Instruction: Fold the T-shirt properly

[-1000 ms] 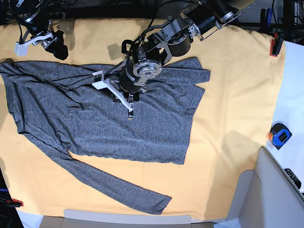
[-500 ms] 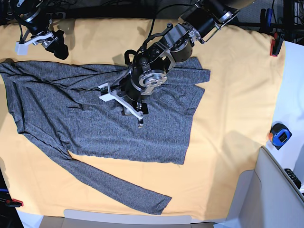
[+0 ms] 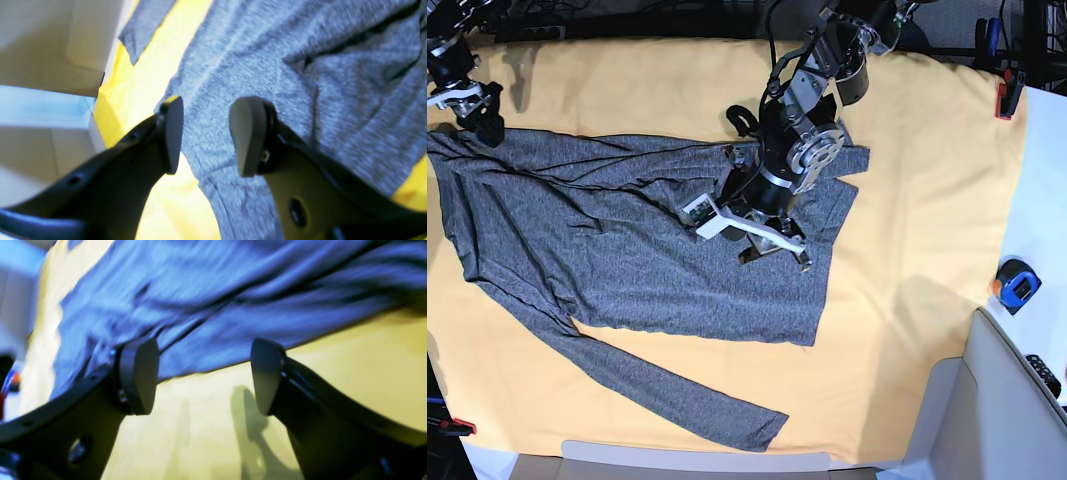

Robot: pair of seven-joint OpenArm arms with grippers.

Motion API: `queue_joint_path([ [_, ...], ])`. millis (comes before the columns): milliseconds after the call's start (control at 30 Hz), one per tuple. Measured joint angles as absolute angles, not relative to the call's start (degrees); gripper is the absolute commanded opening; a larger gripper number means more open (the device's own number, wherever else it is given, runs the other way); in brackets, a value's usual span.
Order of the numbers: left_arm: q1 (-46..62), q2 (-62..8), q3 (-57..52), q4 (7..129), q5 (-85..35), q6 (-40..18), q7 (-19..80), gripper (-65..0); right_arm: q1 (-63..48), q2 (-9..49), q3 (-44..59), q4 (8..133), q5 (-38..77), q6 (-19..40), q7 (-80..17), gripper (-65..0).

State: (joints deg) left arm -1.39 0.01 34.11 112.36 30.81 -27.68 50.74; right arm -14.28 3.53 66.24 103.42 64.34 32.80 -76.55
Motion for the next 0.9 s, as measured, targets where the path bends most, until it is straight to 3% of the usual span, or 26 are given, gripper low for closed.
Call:
queue_joint_path([
  [167,3.4,-2.8,32.4,113.4,30.8,-27.9,51.0,-39.6,-14.3,5.4,74.7,102.3,64.1,32.9,-76.4,-22.2],
  [300,6.7,-4.3,32.2,115.2,30.8,-27.9,51.0,-39.6,-12.2,5.2,79.2,93.9,63.4,32.7,-76.6,-22.2],
  [533,10.5,-4.8,32.2,116.2,30.8,-27.9,51.0,-39.6,-6.7,9.5,80.9,79.5,59.6,32.6,-76.6,-22.2],
  [900,13.2,-4.8,32.2,116.2,30.8,-27.9,50.8,-39.7,1.0,10.4,81.5,78.1,52.6,32.6,-76.5,-22.2],
])
